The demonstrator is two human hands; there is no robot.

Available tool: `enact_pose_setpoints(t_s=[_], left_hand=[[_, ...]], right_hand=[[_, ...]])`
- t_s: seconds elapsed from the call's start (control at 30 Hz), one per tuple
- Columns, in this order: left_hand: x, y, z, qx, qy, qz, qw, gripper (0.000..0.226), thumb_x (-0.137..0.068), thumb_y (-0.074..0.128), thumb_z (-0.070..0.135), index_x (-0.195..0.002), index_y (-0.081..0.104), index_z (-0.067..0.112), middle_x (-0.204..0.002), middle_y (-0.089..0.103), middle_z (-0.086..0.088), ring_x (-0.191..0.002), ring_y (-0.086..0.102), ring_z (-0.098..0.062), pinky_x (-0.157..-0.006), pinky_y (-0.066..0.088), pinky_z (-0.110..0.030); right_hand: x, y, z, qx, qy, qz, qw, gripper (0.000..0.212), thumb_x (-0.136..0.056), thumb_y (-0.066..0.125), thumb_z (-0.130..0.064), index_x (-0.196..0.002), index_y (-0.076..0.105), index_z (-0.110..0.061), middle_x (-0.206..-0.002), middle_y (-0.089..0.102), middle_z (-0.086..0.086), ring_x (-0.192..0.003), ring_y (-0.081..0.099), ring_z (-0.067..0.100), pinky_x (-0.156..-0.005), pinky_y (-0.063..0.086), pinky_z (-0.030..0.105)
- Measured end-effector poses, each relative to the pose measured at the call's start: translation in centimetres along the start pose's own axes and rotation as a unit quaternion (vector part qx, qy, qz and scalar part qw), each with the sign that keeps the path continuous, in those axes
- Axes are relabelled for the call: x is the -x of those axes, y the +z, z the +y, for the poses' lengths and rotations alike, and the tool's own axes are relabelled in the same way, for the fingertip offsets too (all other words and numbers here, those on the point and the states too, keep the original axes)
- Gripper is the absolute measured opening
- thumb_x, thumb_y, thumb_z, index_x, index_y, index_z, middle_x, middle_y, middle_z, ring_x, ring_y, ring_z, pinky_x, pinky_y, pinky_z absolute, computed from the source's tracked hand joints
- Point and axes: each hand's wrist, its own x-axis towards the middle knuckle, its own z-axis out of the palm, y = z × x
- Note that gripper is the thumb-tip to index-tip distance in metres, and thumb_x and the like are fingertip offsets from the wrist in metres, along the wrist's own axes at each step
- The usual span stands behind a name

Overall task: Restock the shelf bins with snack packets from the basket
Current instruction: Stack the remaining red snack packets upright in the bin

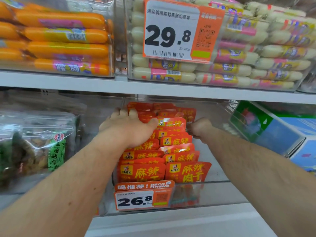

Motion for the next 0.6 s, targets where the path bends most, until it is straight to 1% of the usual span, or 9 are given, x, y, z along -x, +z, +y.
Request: enact_pose_setpoints(t_s=[0.07,0.13,0.23,0.3,0.37,0.43,0.5,0.57,0.6], left_hand=[[-0.1,0.1,-0.2,0.003,0.0,-0.001,1.0,0.091,-0.086,0.019,0.08,-0.157,0.008,0.024,-0.164,0.006,-0.002,-0.151,0.003,-0.025,-0.118,0.015,-0.046],[-0.3,0.3,-0.2,0.001,0.004,0.0,1.0,0.09,-0.087,0.019,0.08,-0.157,0.008,0.024,-0.164,0.006,-0.002,-0.151,0.003,-0.025,-0.118,0.014,-0.045],[-0.6,0.4,-0.3,0.009,0.009,0.012,1.0,0.09,-0.087,0.021,0.08,-0.156,0.011,0.024,-0.164,0.009,-0.003,-0.15,0.006,-0.025,-0.118,0.015,-0.045],[-0.6,0.4,-0.3,0.005,0.017,0.017,1.0,0.089,-0.087,0.022,0.079,-0.156,0.016,0.023,-0.163,0.015,-0.006,-0.149,0.012,-0.028,-0.118,0.017,-0.046],[-0.4,0.3,-0.4,0.008,0.021,0.037,0.999,0.085,-0.088,0.025,0.078,-0.153,0.026,0.022,-0.158,0.027,-0.009,-0.145,0.023,-0.031,-0.118,0.019,-0.047],[0.6,-0.3,-0.4,0.016,0.047,0.092,0.995,0.075,-0.09,0.031,0.072,-0.145,0.04,0.021,-0.148,0.044,-0.012,-0.137,0.037,-0.033,-0.116,0.023,-0.047],[2.3,-0.4,-0.6,0.047,0.114,0.184,0.975,0.059,-0.091,0.044,0.059,-0.135,0.051,0.02,-0.135,0.056,-0.011,-0.126,0.046,-0.032,-0.11,0.031,-0.043],[4.8,0.3,-0.9,0.112,0.208,0.27,0.933,0.044,-0.088,0.054,0.044,-0.124,0.06,0.019,-0.123,0.061,-0.005,-0.118,0.049,-0.028,-0.101,0.037,-0.039],[6.2,0.8,-0.9,0.139,0.255,0.297,0.91,0.039,-0.085,0.054,0.039,-0.116,0.064,0.018,-0.116,0.063,-0.003,-0.112,0.052,-0.027,-0.096,0.04,-0.038]], right_hand=[[0.0,0.5,0.1,-0.013,-0.003,0.008,1.0,0.029,-0.089,0.068,-0.026,-0.095,0.068,0.003,-0.093,0.072,0.02,-0.076,0.068,0.029,-0.07,0.056,0.038],[0.0,0.6,0.2,-0.018,0.0,0.012,1.0,0.031,-0.088,0.07,-0.026,-0.097,0.069,0.003,-0.092,0.072,0.02,-0.085,0.072,0.032,-0.078,0.06,0.045],[0.7,-0.2,-0.1,0.01,-0.006,0.014,1.0,0.032,-0.087,0.072,-0.032,-0.093,0.07,0.0,-0.089,0.072,0.017,-0.086,0.072,0.031,-0.079,0.061,0.045],[1.7,-1.0,-0.5,0.034,-0.014,0.02,0.999,0.034,-0.085,0.073,-0.036,-0.09,0.07,-0.003,-0.09,0.072,0.015,-0.084,0.072,0.028,-0.08,0.06,0.046],[3.7,-2.0,-1.3,0.062,-0.025,0.033,0.997,0.034,-0.085,0.073,-0.037,-0.085,0.069,-0.004,-0.089,0.071,0.013,-0.085,0.071,0.027,-0.082,0.059,0.043],[6.2,-3.0,-2.2,0.037,-0.045,0.057,0.997,0.028,-0.083,0.072,-0.032,-0.075,0.067,-0.006,-0.087,0.072,0.013,-0.083,0.071,0.028,-0.082,0.059,0.044],[9.5,-3.9,-3.0,-0.013,-0.09,0.097,0.991,0.019,-0.08,0.068,-0.026,-0.07,0.065,-0.01,-0.082,0.071,0.008,-0.083,0.071,0.026,-0.079,0.059,0.042],[14.2,-4.5,-3.6,0.001,-0.182,0.152,0.972,0.01,-0.084,0.063,-0.024,-0.075,0.062,-0.019,-0.075,0.066,-0.006,-0.082,0.065,0.016,-0.075,0.05,0.028],[17.1,-4.7,-3.6,0.0,-0.242,0.178,0.954,0.009,-0.086,0.062,-0.023,-0.077,0.061,-0.026,-0.071,0.061,-0.012,-0.078,0.062,0.013,-0.073,0.046,0.024]])
